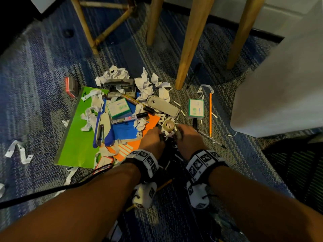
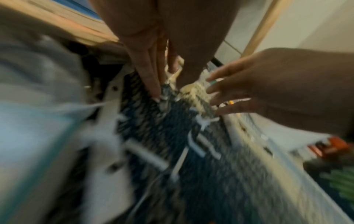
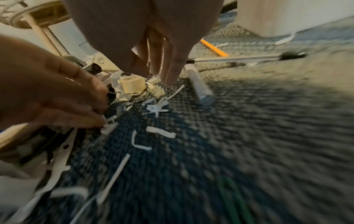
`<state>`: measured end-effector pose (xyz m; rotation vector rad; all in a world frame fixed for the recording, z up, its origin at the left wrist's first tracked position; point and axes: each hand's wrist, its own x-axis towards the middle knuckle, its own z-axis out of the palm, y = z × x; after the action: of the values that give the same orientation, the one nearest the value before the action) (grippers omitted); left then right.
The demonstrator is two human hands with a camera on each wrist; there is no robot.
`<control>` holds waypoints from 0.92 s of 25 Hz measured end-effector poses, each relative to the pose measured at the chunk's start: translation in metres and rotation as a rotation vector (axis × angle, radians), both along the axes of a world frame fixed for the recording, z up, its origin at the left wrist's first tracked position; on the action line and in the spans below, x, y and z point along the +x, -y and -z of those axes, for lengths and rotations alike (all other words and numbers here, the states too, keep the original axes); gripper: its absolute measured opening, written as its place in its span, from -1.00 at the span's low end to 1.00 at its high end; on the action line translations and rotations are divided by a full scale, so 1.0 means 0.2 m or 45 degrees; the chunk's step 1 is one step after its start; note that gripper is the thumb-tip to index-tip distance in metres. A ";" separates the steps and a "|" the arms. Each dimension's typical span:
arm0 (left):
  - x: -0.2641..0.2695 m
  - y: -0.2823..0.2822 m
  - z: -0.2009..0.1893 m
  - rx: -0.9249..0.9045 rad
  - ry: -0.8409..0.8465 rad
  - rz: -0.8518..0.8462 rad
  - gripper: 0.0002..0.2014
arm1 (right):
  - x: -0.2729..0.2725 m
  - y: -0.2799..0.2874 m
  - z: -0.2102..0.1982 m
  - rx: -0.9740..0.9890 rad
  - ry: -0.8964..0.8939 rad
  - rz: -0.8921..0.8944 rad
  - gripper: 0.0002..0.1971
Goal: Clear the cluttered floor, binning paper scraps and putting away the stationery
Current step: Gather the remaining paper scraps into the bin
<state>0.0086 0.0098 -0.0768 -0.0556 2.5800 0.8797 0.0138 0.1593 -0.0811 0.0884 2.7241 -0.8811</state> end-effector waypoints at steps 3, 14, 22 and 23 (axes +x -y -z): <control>-0.07 -0.06 0.05 0.103 0.013 -0.086 -0.49 | -0.09 0.03 0.06 -0.038 0.029 -0.110 -0.53; -0.20 -0.12 0.06 -0.219 0.066 0.337 0.11 | 0.08 -0.18 -0.09 -0.282 0.016 0.358 -0.83; -0.25 -0.17 0.09 -0.453 -0.051 0.780 -0.44 | 0.40 -0.46 -0.04 -0.321 -0.038 0.740 -0.93; -0.23 -0.17 0.09 -0.394 -0.148 0.844 -0.52 | 0.44 -0.50 0.00 -0.269 -0.023 0.686 -0.89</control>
<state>-0.0382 0.0434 -0.0939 0.7345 2.5442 0.2427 0.1024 0.2586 -0.0819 0.8010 2.6373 -1.3036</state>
